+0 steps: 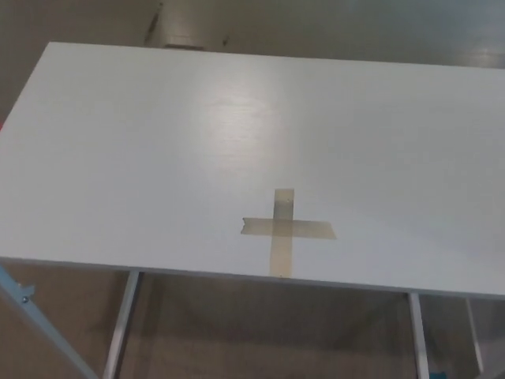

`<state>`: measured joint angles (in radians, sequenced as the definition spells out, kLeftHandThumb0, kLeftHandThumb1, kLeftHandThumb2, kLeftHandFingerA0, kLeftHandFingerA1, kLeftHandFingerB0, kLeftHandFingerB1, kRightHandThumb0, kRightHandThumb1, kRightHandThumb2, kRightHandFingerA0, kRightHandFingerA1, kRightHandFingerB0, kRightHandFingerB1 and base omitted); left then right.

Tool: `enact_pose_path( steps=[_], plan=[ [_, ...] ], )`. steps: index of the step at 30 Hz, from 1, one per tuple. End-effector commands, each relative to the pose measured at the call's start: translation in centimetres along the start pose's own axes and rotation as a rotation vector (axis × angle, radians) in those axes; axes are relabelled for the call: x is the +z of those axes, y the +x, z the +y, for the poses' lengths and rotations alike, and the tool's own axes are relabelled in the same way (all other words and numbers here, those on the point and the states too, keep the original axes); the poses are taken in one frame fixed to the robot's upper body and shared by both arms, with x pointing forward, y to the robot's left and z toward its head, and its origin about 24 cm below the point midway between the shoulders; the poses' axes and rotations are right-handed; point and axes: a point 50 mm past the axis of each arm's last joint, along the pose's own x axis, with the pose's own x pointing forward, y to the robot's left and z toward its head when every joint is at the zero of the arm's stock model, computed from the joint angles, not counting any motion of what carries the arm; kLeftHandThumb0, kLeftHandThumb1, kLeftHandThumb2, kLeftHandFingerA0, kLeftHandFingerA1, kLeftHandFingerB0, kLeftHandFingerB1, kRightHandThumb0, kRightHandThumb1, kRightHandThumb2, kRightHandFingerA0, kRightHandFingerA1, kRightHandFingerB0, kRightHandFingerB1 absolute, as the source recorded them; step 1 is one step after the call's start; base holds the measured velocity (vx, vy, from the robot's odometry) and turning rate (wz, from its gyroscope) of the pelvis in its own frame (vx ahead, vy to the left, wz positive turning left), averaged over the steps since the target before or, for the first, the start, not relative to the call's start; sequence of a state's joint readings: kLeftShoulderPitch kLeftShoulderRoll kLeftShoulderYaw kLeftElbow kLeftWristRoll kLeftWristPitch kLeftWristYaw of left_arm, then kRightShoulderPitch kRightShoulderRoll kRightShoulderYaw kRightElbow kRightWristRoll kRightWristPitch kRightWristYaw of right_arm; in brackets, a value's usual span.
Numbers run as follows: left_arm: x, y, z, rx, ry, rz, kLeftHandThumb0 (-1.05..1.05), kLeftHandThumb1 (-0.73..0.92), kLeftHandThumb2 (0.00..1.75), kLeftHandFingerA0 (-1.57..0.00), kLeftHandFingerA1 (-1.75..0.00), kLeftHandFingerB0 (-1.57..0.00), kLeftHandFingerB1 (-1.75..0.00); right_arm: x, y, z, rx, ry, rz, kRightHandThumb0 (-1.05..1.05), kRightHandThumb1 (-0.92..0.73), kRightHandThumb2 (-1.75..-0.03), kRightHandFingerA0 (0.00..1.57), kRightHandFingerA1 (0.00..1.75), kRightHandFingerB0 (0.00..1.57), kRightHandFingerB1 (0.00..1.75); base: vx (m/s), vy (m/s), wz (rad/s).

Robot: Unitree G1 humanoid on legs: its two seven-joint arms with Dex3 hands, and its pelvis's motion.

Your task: Use the left hand to take the pink dumpling toy on a person's hand and put it on the desk.

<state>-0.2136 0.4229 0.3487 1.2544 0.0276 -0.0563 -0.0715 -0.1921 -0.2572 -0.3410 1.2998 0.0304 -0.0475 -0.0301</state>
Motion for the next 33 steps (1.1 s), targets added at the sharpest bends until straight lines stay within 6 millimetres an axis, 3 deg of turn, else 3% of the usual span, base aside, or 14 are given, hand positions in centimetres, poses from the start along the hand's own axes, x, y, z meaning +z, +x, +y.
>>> enact_pose_path(
  steps=[1, 29, 33],
  plan=[
    [0.01, -0.02, 0.19, -0.007, -0.022, -0.011, -0.17, 0.59, 0.57, -0.68, -0.46, -0.53, -0.4, -0.19, -0.01, -0.25, -0.018, 0.04, 0.003, -0.18, -0.67, -0.59, 0.64, 0.46, 0.52, 0.42, 0.0, 0.0, 0.0],
    [-0.29, -0.1, 0.22, -0.023, 0.005, -0.014, -0.17, 0.58, 0.57, -0.68, -0.46, -0.53, -0.4, -0.36, -0.04, -0.2, -0.002, 0.016, 0.004, -0.18, -0.67, -0.59, 0.63, 0.46, 0.52, 0.42, 0.0, 0.0, 0.0],
    [-0.03, -0.17, -0.24, -0.037, 0.162, -0.063, -0.31, 0.49, 0.67, -0.69, -0.55, -0.49, -0.47, -0.39, -0.04, -0.17, 0.0, 0.018, 0.008, -0.18, -0.67, -0.59, 0.64, 0.46, 0.52, 0.42, 0.0, 0.0, 0.0]
  ],
)
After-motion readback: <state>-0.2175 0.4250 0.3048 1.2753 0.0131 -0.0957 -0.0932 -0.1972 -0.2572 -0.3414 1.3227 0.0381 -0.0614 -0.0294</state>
